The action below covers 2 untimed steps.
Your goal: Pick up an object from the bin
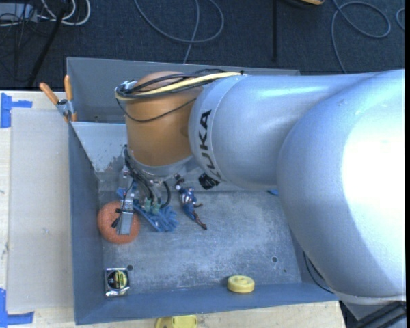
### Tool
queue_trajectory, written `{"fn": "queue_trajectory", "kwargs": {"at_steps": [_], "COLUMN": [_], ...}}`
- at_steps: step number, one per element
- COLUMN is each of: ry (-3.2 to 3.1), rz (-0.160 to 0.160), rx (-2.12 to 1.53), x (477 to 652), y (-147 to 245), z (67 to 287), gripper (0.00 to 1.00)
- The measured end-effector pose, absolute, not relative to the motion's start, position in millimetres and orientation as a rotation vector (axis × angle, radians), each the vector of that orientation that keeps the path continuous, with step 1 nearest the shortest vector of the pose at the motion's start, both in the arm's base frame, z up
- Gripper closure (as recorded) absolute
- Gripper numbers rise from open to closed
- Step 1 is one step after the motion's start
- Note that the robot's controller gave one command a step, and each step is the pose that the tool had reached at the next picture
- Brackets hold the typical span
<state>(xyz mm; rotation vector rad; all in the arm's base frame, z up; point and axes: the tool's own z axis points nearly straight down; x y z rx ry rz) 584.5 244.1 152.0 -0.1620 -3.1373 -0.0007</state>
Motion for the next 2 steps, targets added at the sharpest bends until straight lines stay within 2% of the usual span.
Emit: {"fn": "queue_trajectory", "kwargs": {"at_steps": [1, 2], "ry": [-3.071, -3.087], "rz": [0.002, 0.005], "rx": [-0.647, -0.575], "x": [609.6, 613.2], "y": [182.8, 162.6], "z": [117.6, 117.2], "gripper": [0.0, 0.0]}}
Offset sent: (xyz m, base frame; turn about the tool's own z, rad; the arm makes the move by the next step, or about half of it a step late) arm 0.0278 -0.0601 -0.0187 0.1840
